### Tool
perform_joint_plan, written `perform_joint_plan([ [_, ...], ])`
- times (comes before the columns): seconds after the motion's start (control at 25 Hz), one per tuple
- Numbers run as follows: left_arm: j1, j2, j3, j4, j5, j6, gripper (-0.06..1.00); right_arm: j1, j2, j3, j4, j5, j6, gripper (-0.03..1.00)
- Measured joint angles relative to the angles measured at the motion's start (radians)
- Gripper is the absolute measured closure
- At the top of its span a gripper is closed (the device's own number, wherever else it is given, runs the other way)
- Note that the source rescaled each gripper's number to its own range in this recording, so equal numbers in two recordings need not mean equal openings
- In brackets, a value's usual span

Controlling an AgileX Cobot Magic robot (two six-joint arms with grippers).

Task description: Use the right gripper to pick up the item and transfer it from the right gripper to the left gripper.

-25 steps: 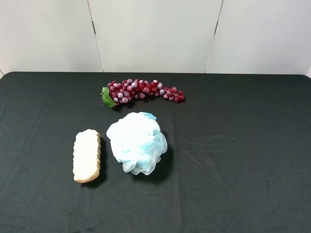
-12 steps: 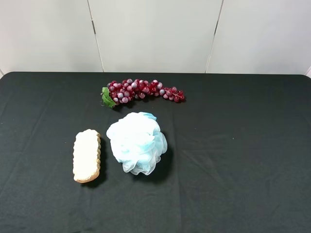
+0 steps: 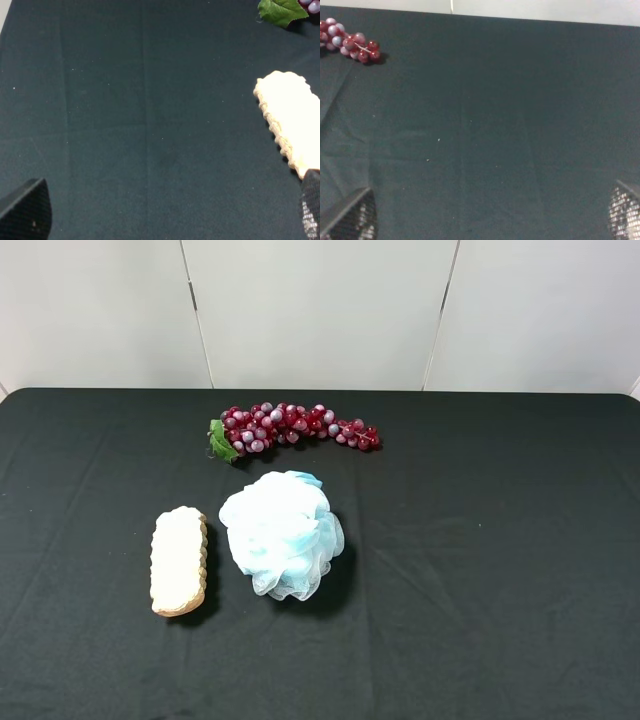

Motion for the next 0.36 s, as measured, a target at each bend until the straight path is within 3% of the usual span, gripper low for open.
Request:
perform_joint_plan([
  [0.36, 0.000, 0.000, 0.000, 0.000, 0.000, 0.000, -0.04, 0.000, 0.000, 0.000, 0.000, 0.000, 0.000, -0.03],
])
